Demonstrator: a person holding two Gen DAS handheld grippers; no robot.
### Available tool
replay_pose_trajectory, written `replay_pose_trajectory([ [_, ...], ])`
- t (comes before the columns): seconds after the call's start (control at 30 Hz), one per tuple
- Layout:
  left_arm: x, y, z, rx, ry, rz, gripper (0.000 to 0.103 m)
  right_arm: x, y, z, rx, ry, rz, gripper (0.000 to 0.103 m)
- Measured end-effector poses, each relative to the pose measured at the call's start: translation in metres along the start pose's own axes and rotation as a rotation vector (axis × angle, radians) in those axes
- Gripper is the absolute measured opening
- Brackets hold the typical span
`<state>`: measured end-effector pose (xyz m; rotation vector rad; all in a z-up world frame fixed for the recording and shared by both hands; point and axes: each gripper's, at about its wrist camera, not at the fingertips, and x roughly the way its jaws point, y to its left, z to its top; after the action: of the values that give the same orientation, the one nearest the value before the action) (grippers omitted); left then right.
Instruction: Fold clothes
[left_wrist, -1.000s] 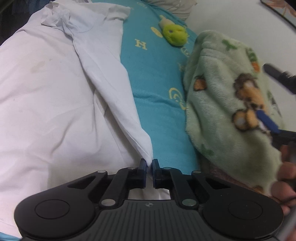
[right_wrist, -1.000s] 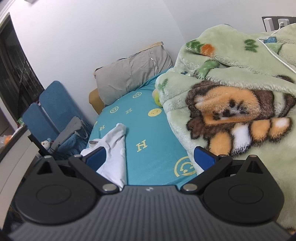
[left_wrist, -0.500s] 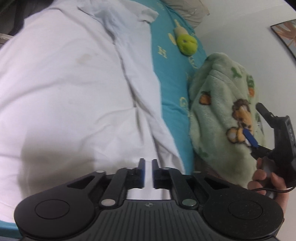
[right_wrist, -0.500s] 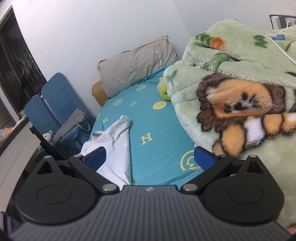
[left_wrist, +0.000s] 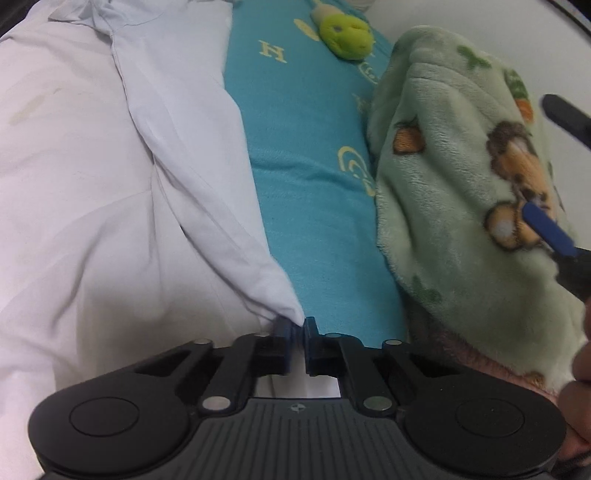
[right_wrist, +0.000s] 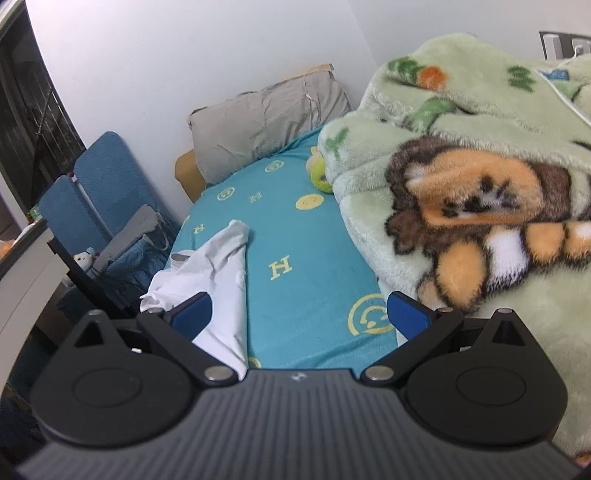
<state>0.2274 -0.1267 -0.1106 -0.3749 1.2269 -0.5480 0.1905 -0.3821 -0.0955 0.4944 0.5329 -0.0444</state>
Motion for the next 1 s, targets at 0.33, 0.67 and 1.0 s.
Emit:
replay_pose_trajectory([
  [0.33,-0.112,0.075,0.007,-0.087,-0.001,-0.061,0.004,0.003,0.008,-0.002,-0.022,0.014,0.027,0.103],
  [0.67,-0.110,0.150,-0.008,-0.169,-0.063,-0.039,0.017,0.014,0.057,-0.041,-0.184,0.179,0.150,0.102],
  [1.0,-0.145,0.193,0.030,-0.336,-0.278,-0.091,0.051,0.027,0.133,-0.101,-0.374,0.387,0.235,0.043],
])
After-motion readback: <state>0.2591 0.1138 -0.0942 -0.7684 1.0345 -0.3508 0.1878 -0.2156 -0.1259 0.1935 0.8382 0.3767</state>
